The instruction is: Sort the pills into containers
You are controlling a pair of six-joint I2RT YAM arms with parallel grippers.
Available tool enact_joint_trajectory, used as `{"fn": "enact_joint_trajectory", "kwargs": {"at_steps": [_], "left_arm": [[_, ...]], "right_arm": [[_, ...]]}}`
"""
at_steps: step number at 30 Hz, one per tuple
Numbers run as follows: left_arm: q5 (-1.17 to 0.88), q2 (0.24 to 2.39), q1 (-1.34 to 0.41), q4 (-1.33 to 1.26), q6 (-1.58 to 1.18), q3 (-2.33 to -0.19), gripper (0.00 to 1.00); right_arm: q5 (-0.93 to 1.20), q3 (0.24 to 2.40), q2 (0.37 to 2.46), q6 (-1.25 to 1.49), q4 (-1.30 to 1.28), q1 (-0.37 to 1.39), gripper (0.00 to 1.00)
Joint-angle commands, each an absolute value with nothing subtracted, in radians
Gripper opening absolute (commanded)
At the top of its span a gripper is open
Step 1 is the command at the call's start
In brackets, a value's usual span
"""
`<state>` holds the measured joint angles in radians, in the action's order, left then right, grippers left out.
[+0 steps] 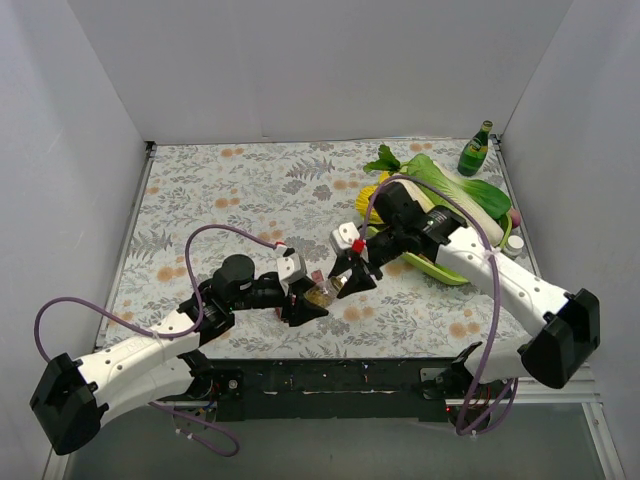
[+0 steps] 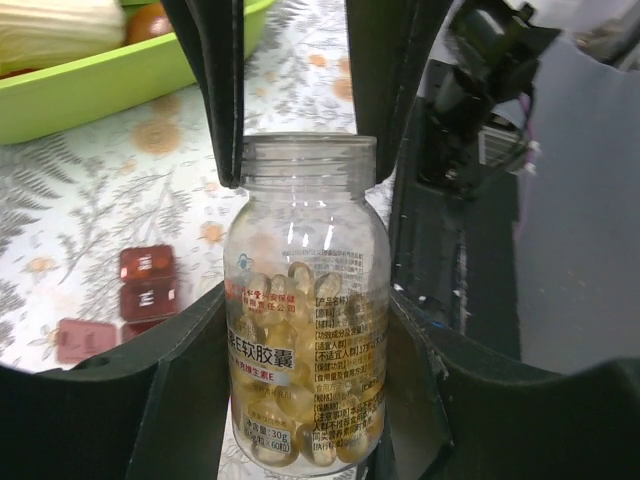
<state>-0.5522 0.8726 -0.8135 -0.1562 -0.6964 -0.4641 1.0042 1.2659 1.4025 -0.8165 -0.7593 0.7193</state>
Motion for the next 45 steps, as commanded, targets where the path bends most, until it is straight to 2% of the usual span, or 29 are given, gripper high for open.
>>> {"fn": "enact_joint_trajectory", "kwargs": {"at_steps": [1,3,4,5,8,14,15,19,23,28,31,32,35,43,45], "left_arm": [[-0.661,0.854,-0.818,-0.152,-0.684,-0.457,0.0],[-0.657,0.859,-0.816,-0.156,-0.692,-0.454,0.0],[-0.647,0.861,-0.816,-0.156,-0.695,-0.454,0.0],[-0.618,0.864,-0.818,-0.155,-0.699,-0.456,0.0],[-0.55,0.858,-0.818,-0.137,-0.699,-0.459,0.0],[-0.442,0.842,-0.818,-0.152,-0.724,-0.44,0.0],[-0.421,0.841,-0.818,-0.166,-0.732,-0.436,0.0],[-0.382,0.851,-0.816,-0.178,-0.733,-0.433,0.0],[-0.365,0.861,-0.818,-0.19,-0.732,-0.437,0.0],[-0.368,0.882,-0.818,-0.196,-0.73,-0.449,0.0],[-0.37,0.888,-0.818,-0.196,-0.729,-0.453,0.0],[-0.367,0.888,-0.818,-0.198,-0.729,-0.453,0.0],[-0.364,0.888,-0.818,-0.199,-0.729,-0.454,0.0],[-0.356,0.884,-0.816,-0.199,-0.723,-0.459,0.0],[-0.354,0.882,-0.818,-0.198,-0.723,-0.457,0.0]], "right_arm": [[0.927,1.244,1.327,-1.215,-0.82,0.772,0.21],[0.905,1.275,1.361,-1.142,-0.806,0.772,0.25],[0.91,1.272,1.364,-1.087,-0.786,0.773,0.32],[0.919,1.263,1.362,-0.989,-0.734,0.773,0.54],[0.948,1.256,1.358,-0.771,-0.683,0.762,0.82],[1.05,1.258,1.4,-0.324,-0.568,0.686,0.91],[1.046,1.223,1.399,-0.161,-0.533,0.678,0.91],[0.976,1.155,1.384,0.016,-0.396,0.661,0.92],[0.91,1.152,1.394,0.029,-0.4,0.661,0.91],[0.945,1.143,1.417,0.07,-0.368,0.661,0.86],[0.96,1.15,1.431,0.083,-0.365,0.663,0.77],[0.963,1.152,1.434,0.086,-0.367,0.663,0.71],[0.973,1.152,1.446,0.086,-0.374,0.664,0.65],[0.957,1.155,1.456,0.063,-0.393,0.667,0.68],[0.963,1.158,1.459,0.057,-0.397,0.669,0.65]]}}
